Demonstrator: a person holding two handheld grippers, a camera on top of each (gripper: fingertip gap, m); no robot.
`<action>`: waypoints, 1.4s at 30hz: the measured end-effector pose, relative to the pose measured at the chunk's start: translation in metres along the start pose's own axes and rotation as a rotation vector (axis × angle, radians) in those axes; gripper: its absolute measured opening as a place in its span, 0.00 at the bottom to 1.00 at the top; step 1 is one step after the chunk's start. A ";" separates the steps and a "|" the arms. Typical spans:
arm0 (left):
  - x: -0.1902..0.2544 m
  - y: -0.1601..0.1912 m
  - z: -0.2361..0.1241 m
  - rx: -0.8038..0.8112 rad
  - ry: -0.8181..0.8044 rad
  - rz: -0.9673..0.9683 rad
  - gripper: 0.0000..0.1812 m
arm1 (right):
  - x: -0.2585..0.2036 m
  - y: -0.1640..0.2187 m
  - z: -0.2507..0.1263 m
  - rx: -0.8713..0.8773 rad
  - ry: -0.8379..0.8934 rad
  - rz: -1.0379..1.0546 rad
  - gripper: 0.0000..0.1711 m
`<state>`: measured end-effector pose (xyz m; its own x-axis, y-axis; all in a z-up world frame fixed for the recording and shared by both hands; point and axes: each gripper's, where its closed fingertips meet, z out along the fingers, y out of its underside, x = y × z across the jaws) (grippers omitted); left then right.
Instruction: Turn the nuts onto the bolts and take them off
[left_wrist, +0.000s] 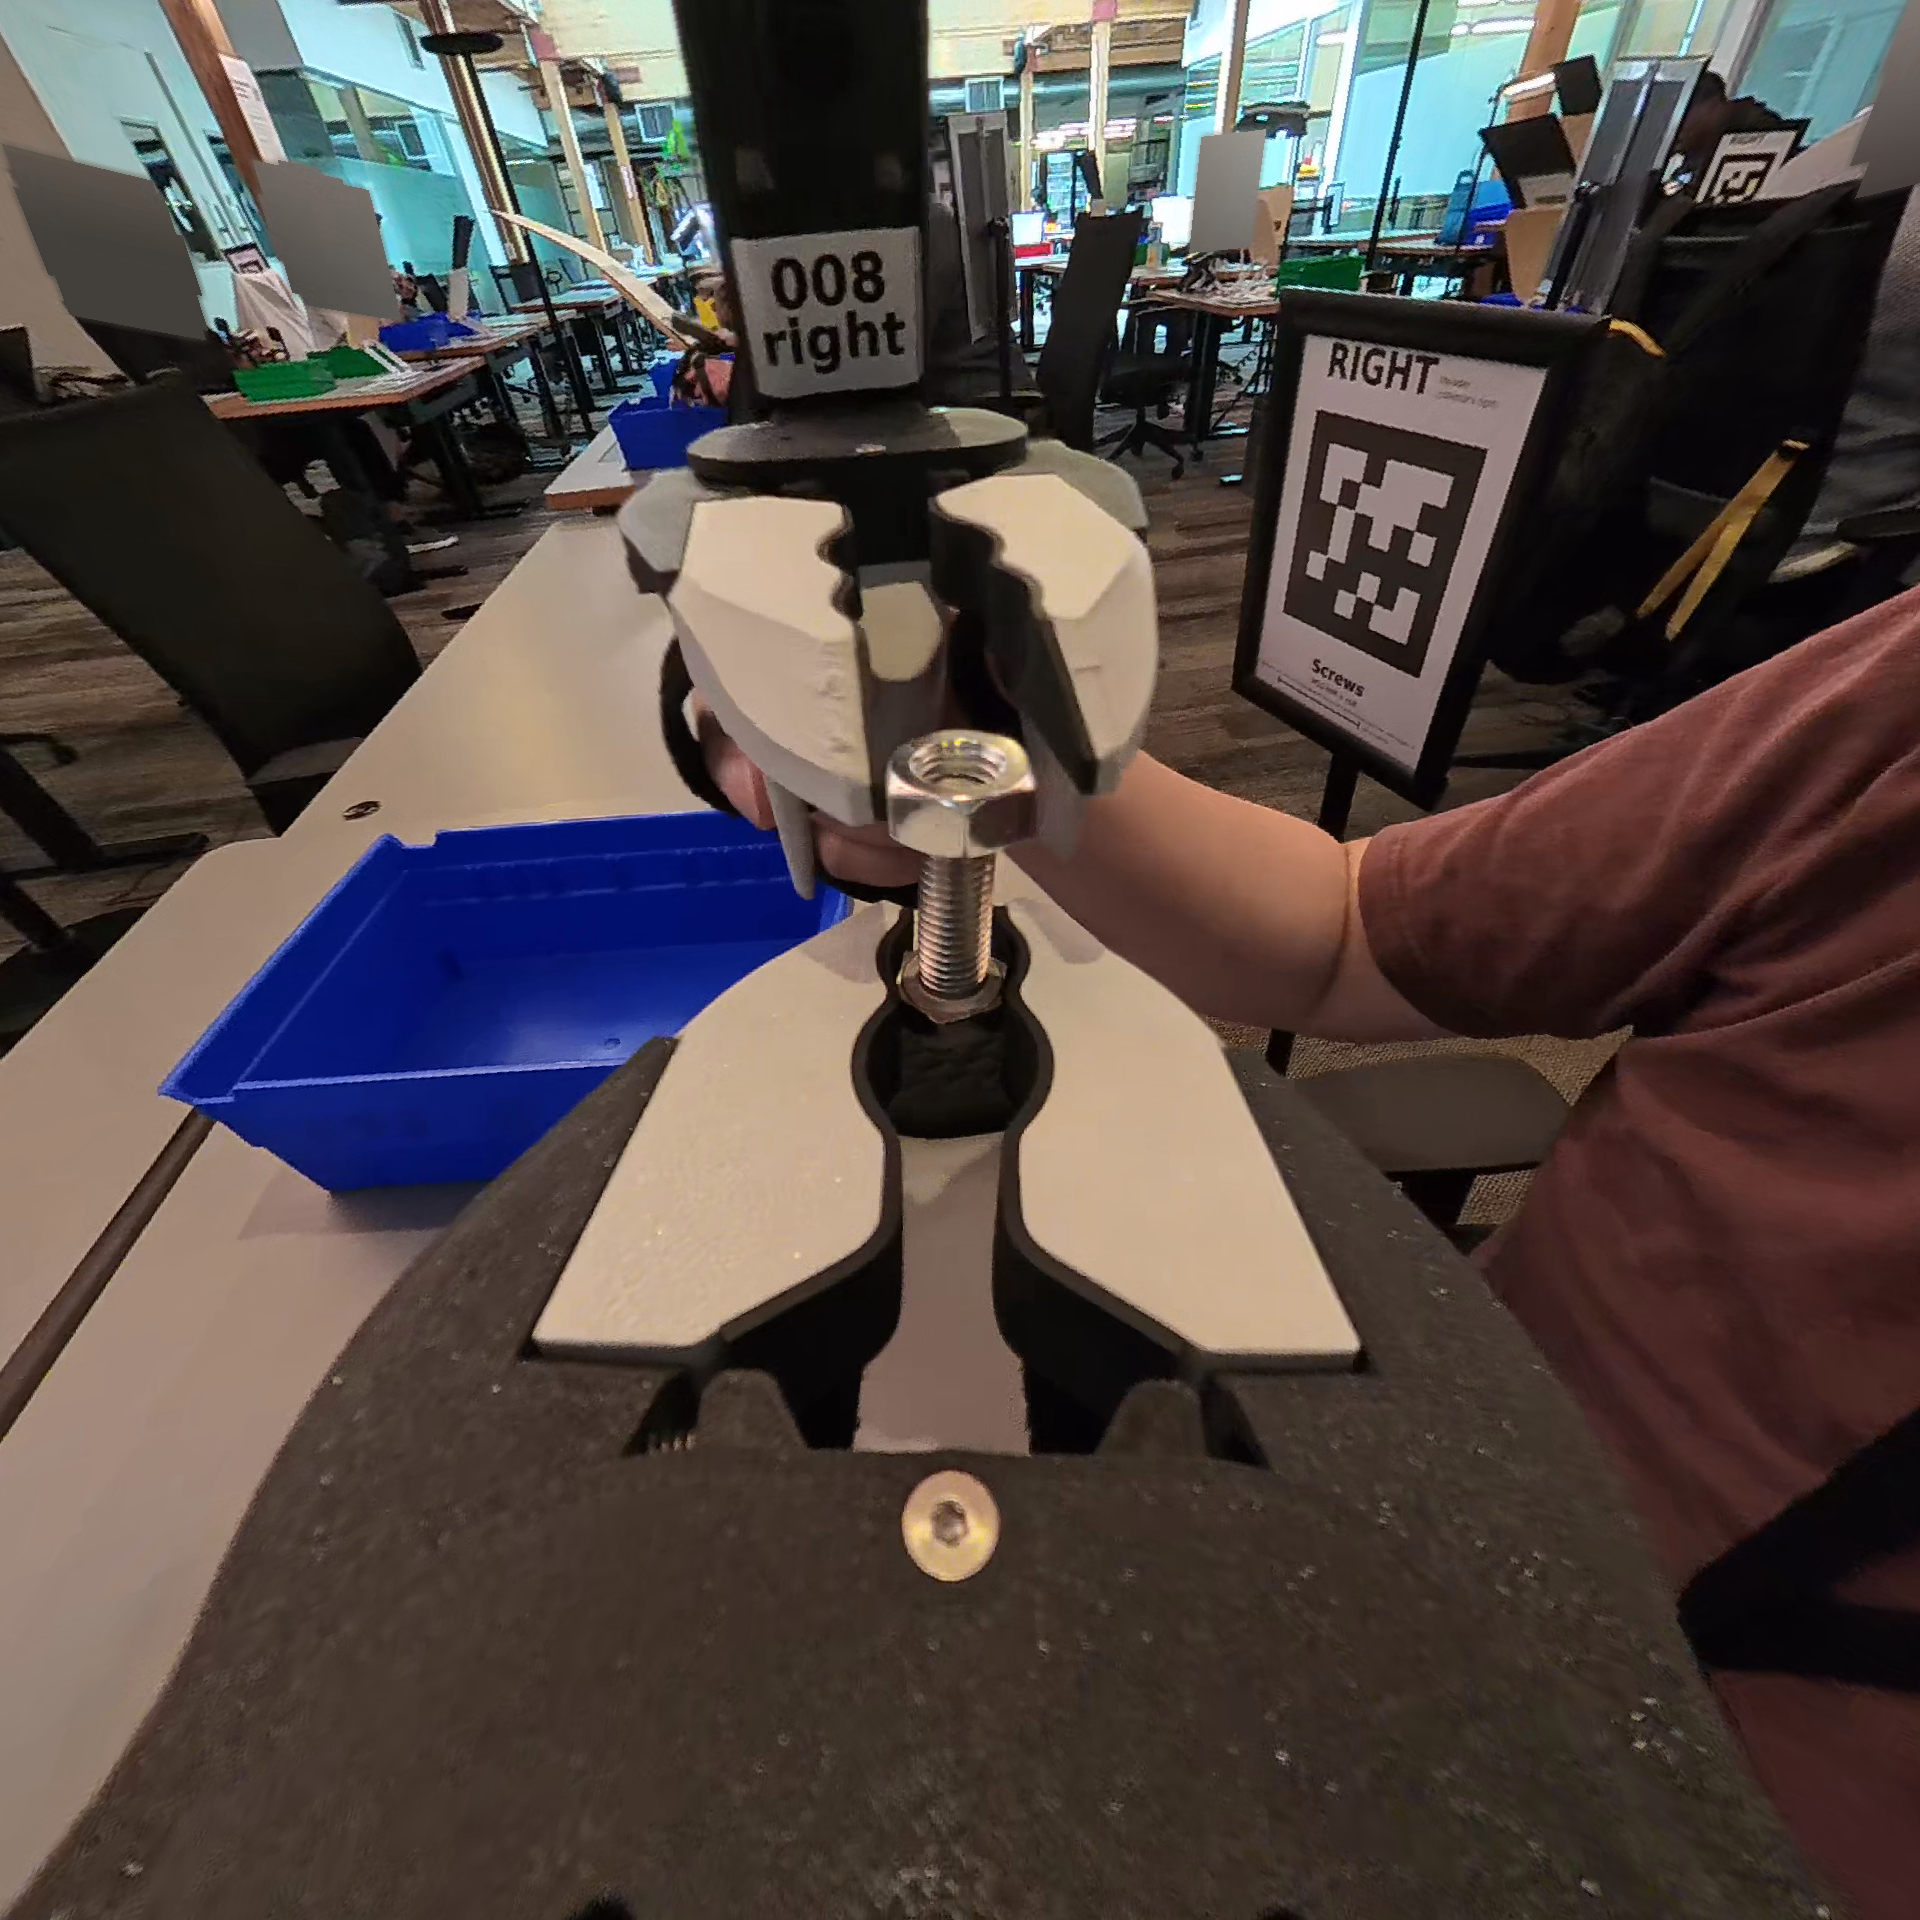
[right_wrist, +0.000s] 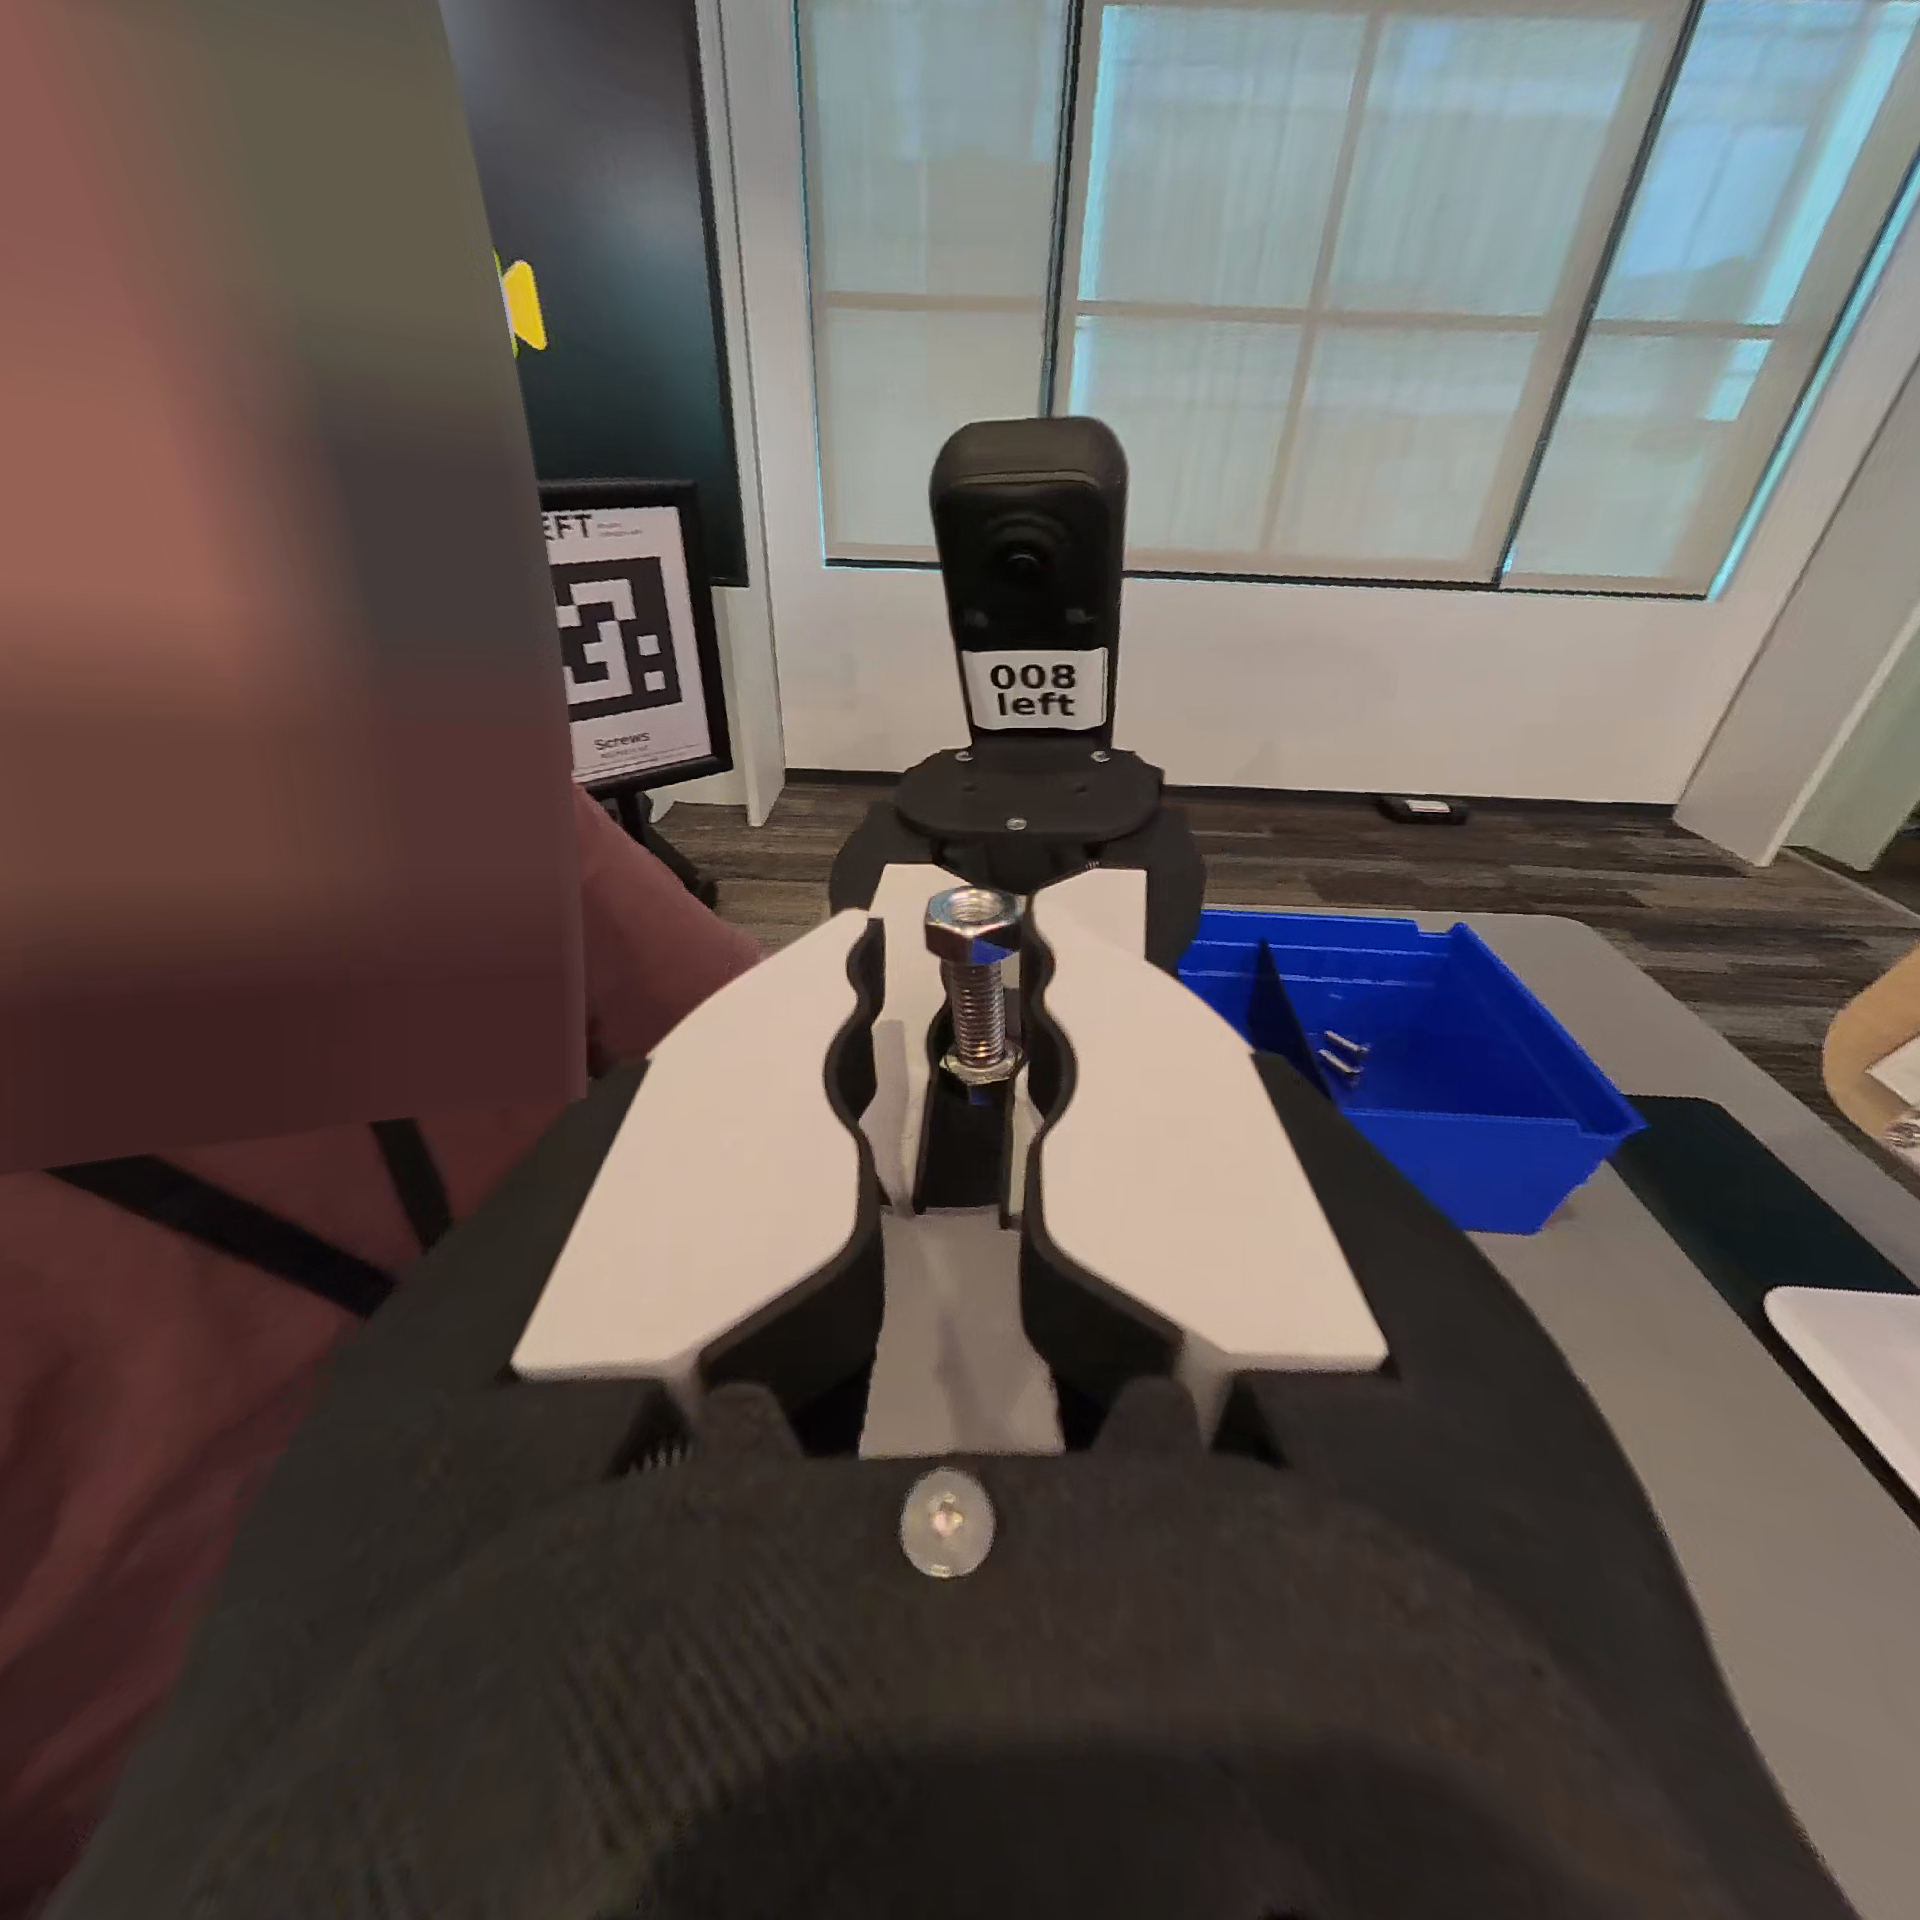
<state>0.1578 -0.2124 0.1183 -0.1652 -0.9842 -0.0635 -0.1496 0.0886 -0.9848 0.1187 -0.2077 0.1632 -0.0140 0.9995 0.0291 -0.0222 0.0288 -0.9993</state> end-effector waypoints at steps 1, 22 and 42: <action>-0.002 0.000 0.000 -0.001 -0.008 -0.004 0.07 | 0.002 0.000 0.000 0.002 0.021 -0.007 0.15; -0.031 0.005 -0.007 0.003 -0.132 -0.053 0.07 | 0.003 0.006 -0.003 -0.026 0.208 -0.097 0.23; -0.032 0.004 -0.008 0.003 -0.150 -0.047 0.07 | 0.013 0.002 0.016 -0.014 0.331 -0.102 0.50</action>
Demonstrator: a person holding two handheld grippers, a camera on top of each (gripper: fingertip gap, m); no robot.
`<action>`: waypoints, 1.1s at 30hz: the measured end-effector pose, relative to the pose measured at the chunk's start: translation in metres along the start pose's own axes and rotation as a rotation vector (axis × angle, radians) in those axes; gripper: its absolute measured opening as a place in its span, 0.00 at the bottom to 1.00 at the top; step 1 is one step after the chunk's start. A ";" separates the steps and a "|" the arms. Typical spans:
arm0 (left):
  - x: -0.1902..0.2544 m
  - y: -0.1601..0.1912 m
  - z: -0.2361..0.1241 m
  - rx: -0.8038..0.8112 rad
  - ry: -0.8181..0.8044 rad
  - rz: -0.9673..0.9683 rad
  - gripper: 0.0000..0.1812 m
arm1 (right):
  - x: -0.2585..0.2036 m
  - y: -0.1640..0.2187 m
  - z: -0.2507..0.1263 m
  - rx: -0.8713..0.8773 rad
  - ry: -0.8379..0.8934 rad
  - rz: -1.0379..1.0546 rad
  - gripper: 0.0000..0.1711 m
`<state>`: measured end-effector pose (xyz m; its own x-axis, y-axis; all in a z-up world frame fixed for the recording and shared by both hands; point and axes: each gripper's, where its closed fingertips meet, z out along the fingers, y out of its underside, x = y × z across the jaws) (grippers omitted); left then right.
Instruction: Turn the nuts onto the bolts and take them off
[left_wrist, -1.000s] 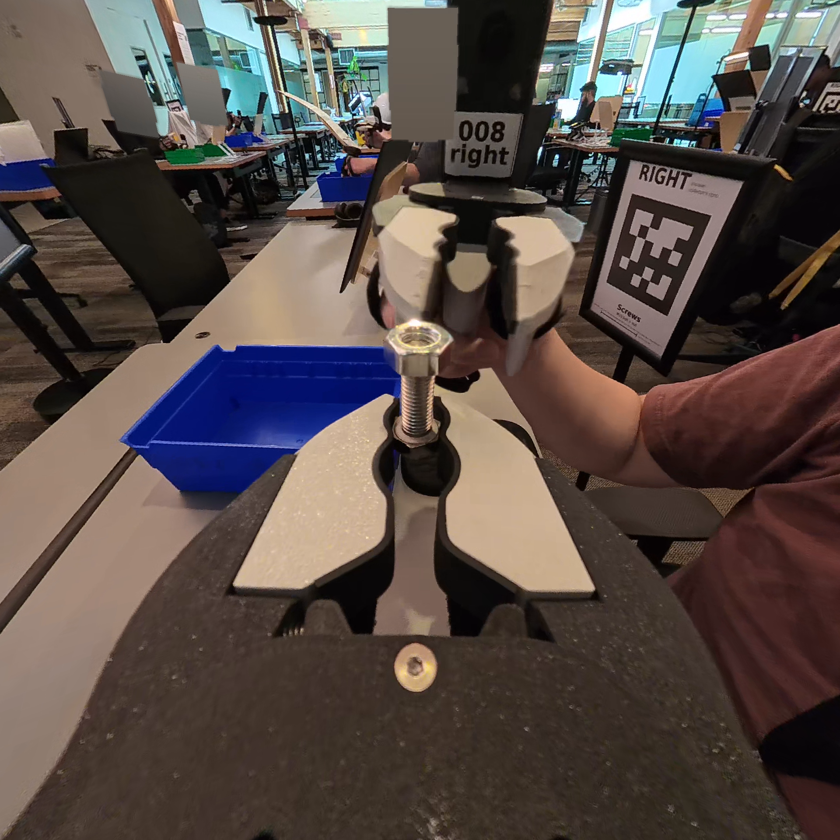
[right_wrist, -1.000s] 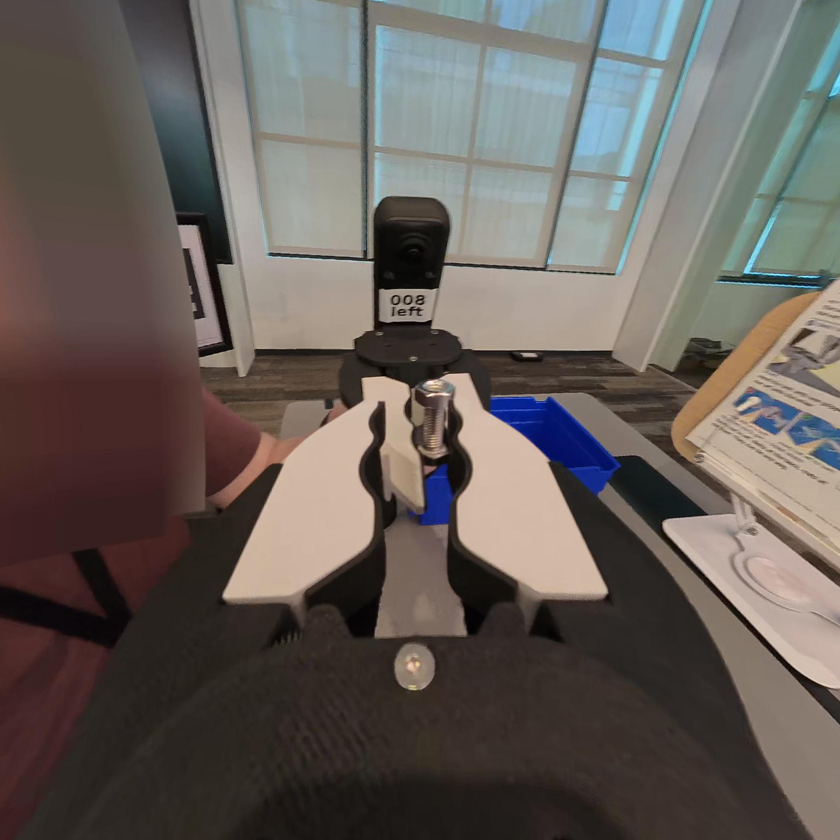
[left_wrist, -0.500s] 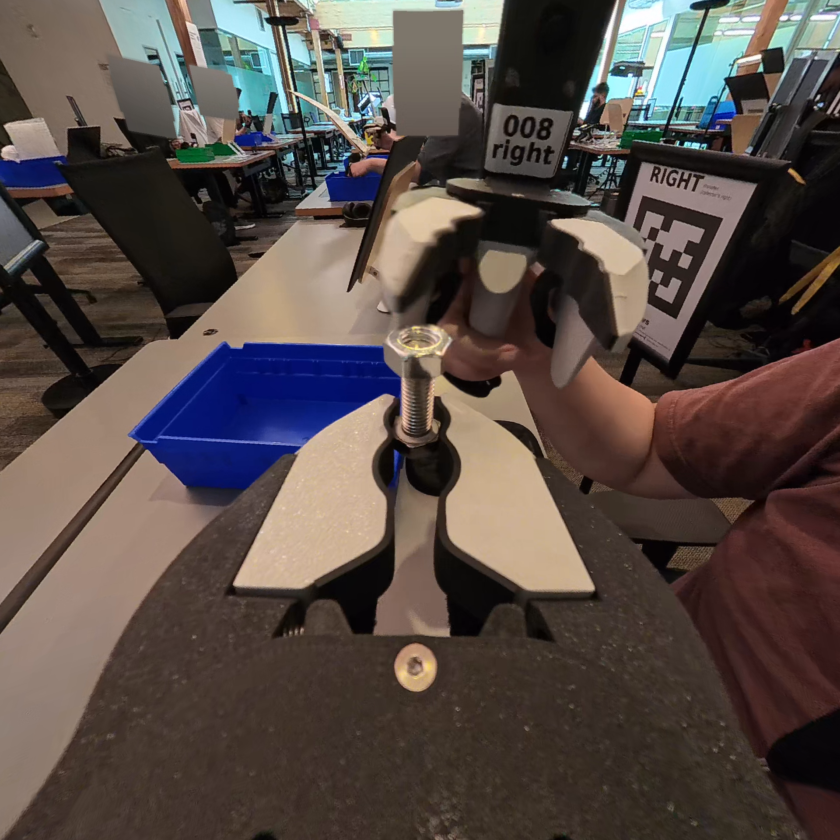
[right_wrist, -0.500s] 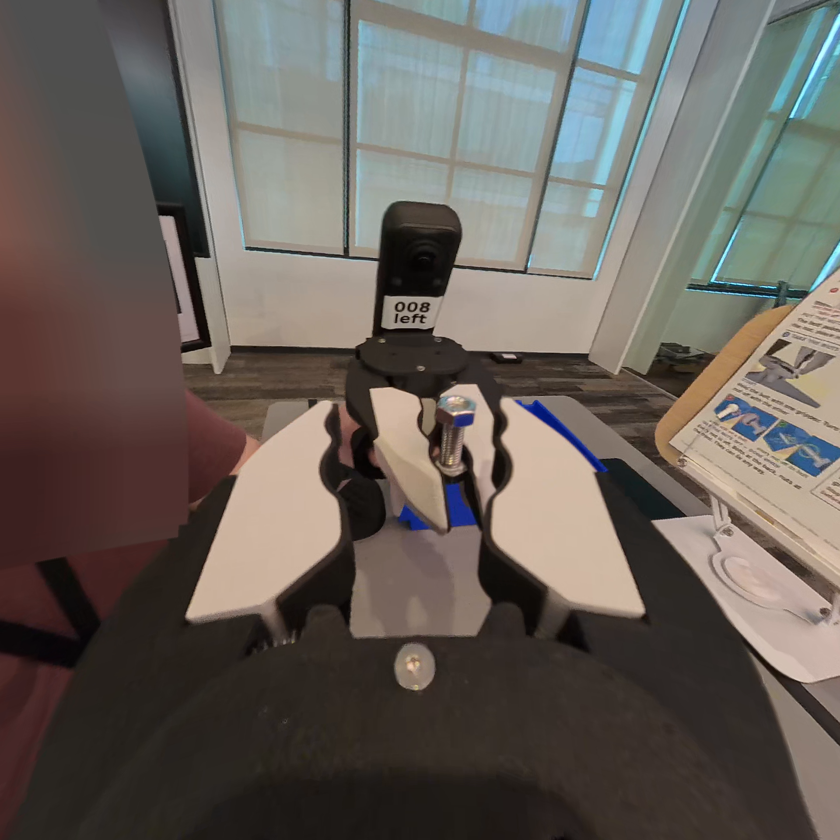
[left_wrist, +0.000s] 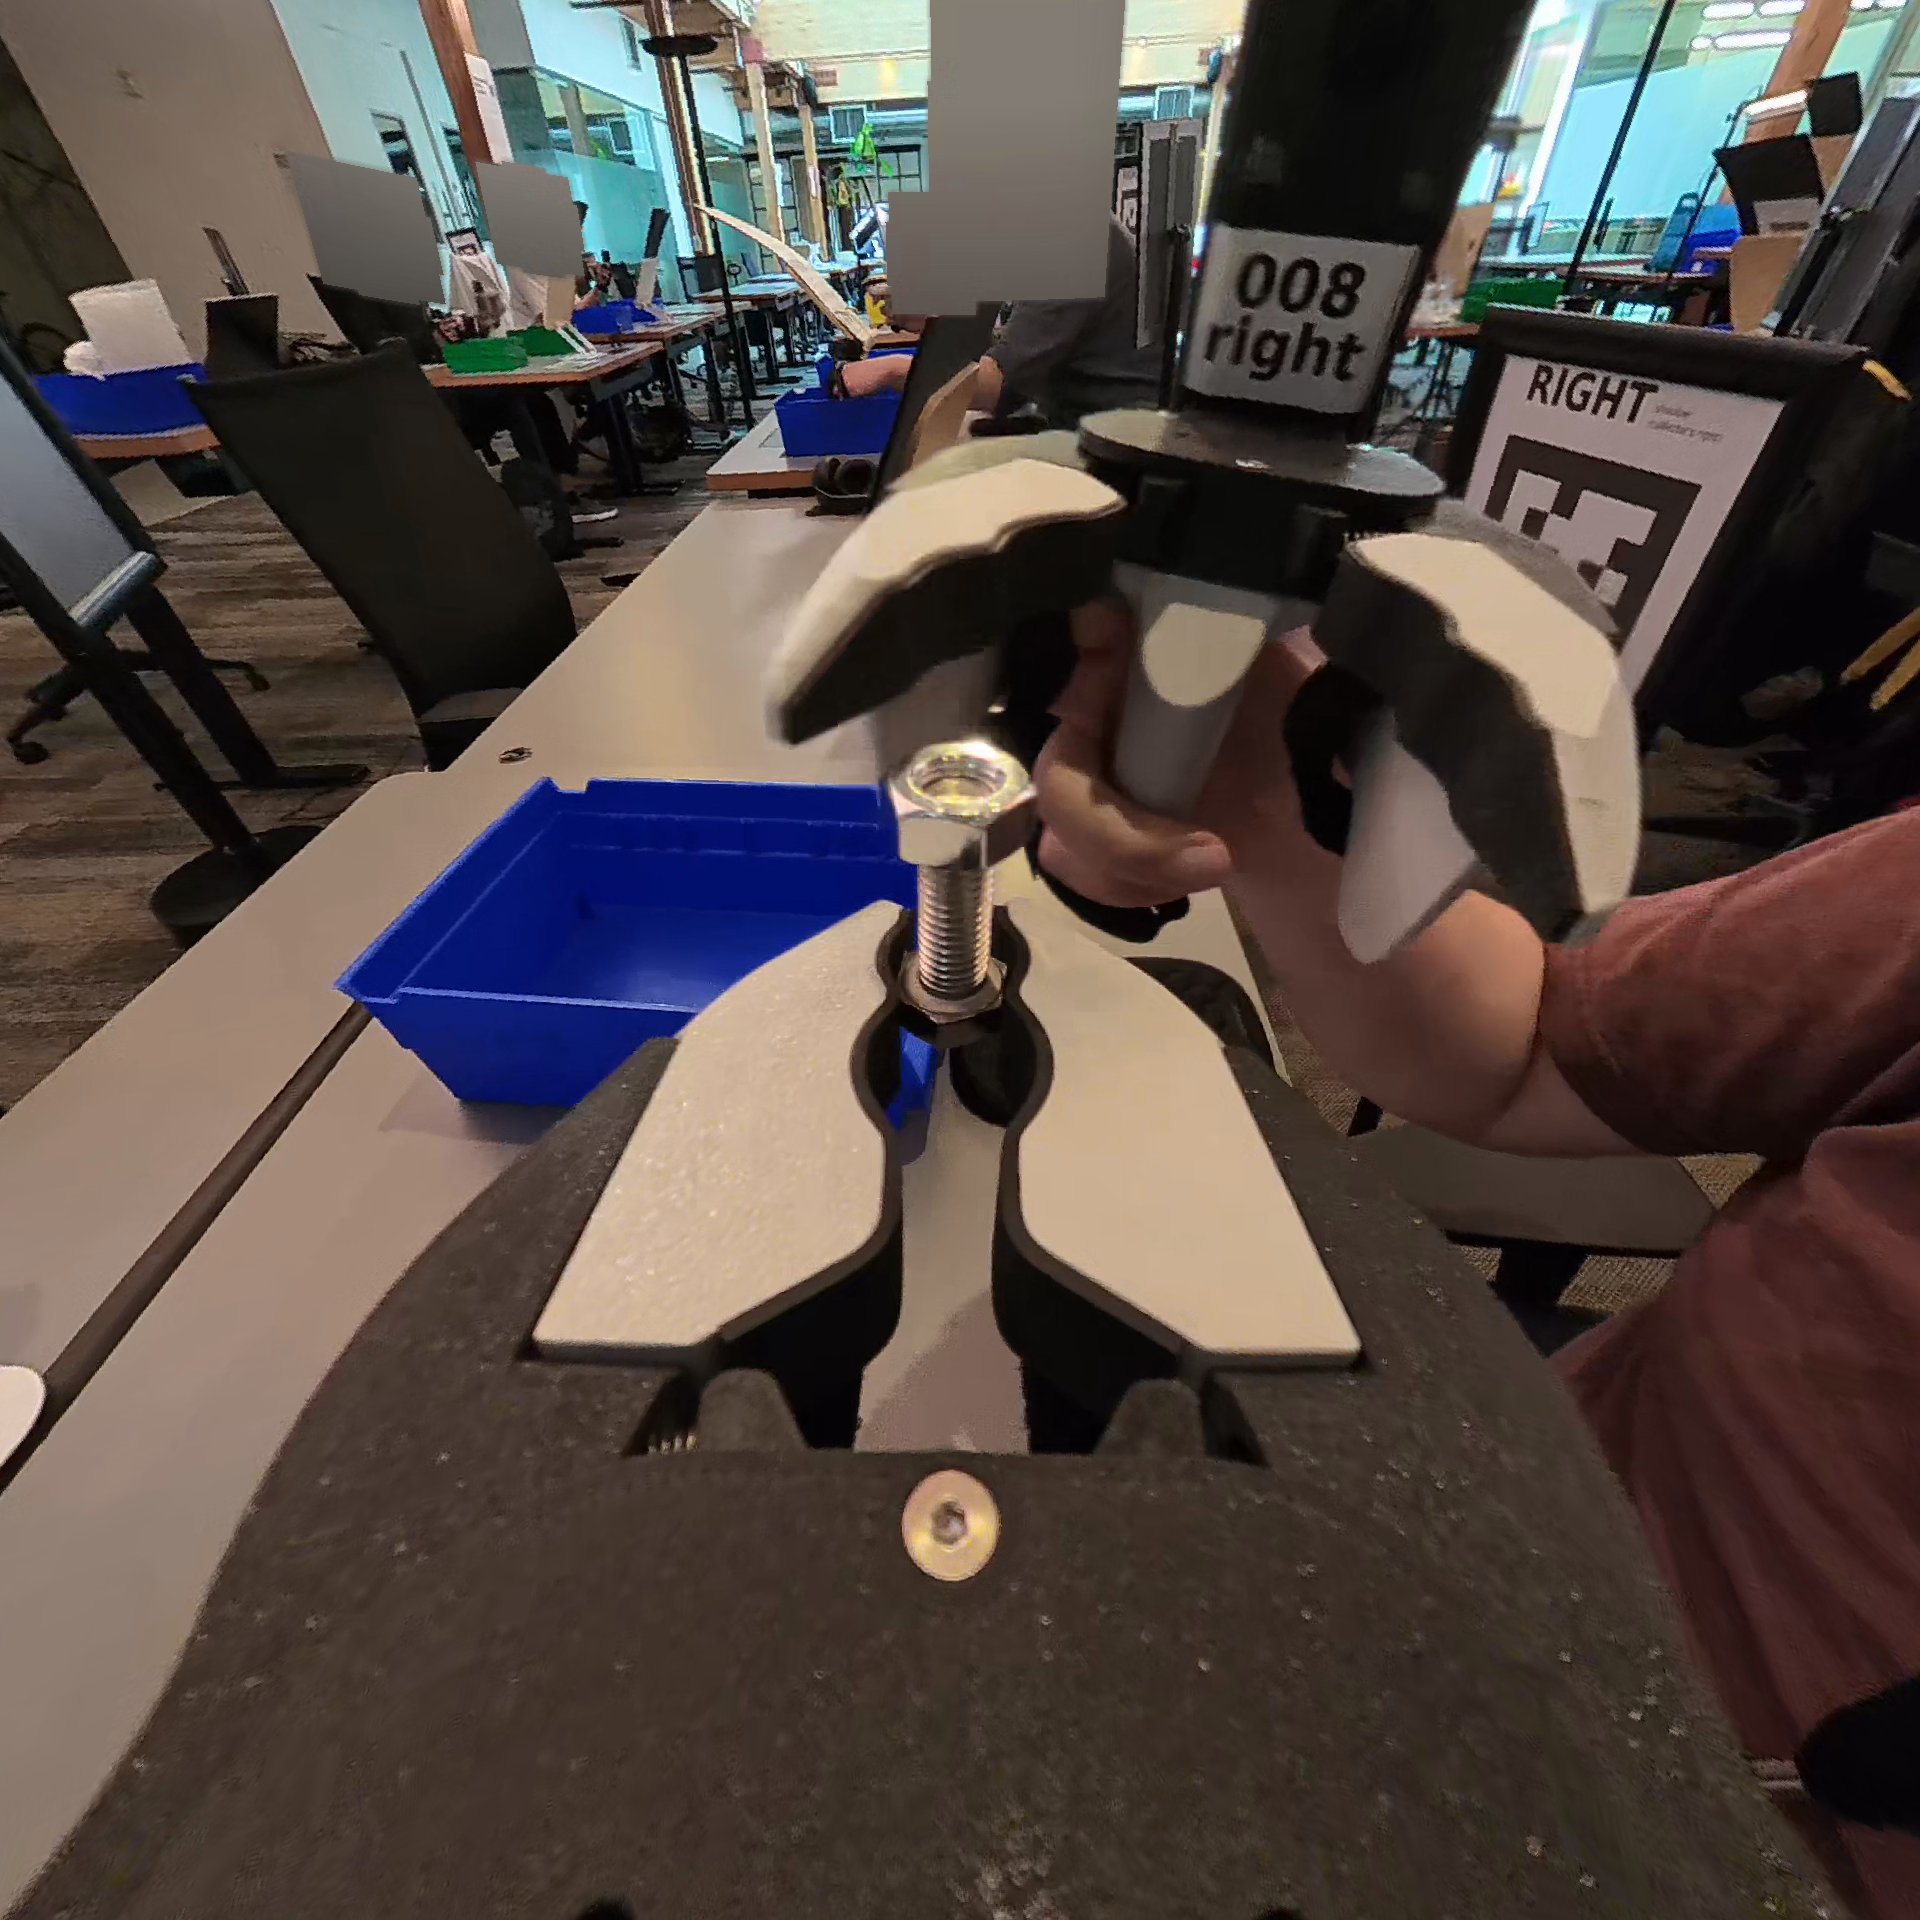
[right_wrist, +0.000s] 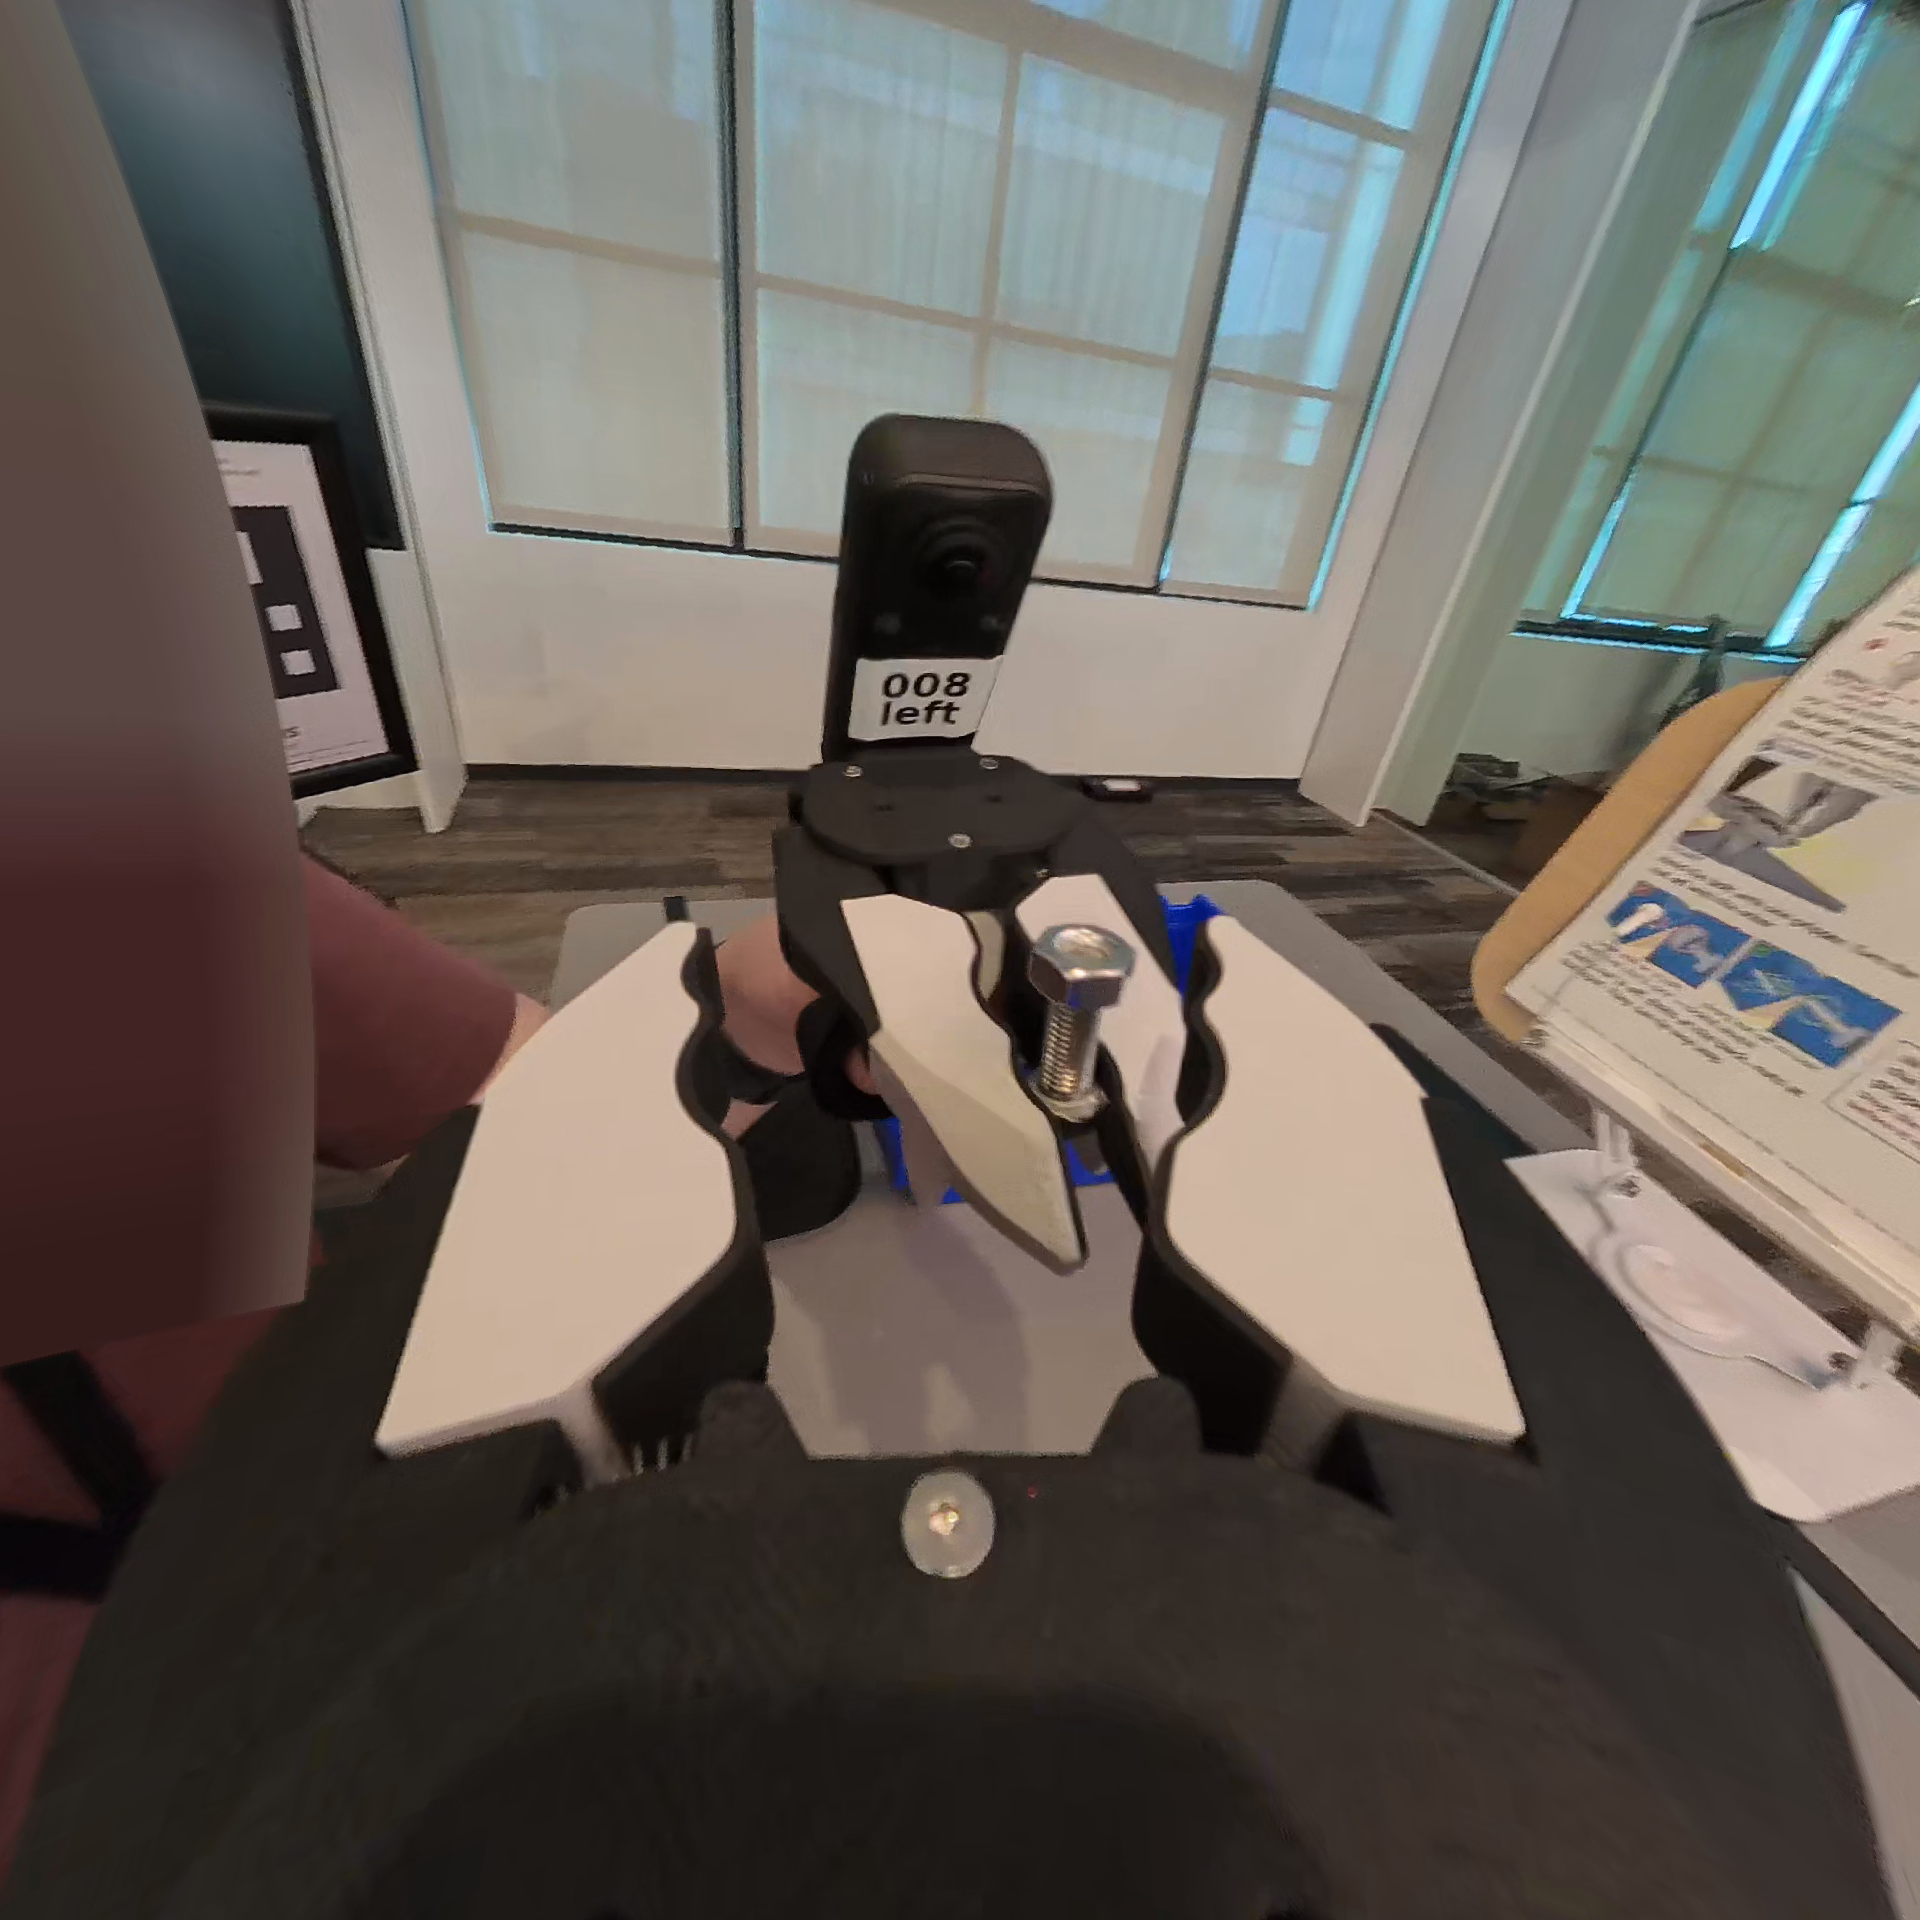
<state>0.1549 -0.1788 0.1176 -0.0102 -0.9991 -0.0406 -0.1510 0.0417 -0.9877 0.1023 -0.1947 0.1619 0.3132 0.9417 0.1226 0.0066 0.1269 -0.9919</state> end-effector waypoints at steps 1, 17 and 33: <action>0.000 0.001 0.001 -0.005 -0.008 0.011 0.07 | -0.003 0.002 0.004 -0.011 -0.028 0.009 0.50; -0.006 -0.002 -0.002 0.016 -0.041 0.017 0.07 | -0.002 0.005 0.017 -0.007 -0.004 0.031 0.56; -0.022 -0.002 -0.010 0.019 -0.091 -0.016 0.07 | -0.004 0.007 0.013 -0.047 0.028 -0.002 0.54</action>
<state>0.1457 -0.1565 0.1215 0.0825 -0.9959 -0.0373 -0.1313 0.0262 -0.9910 0.0888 -0.1940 0.1549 0.3399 0.9322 0.1246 0.0514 0.1139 -0.9922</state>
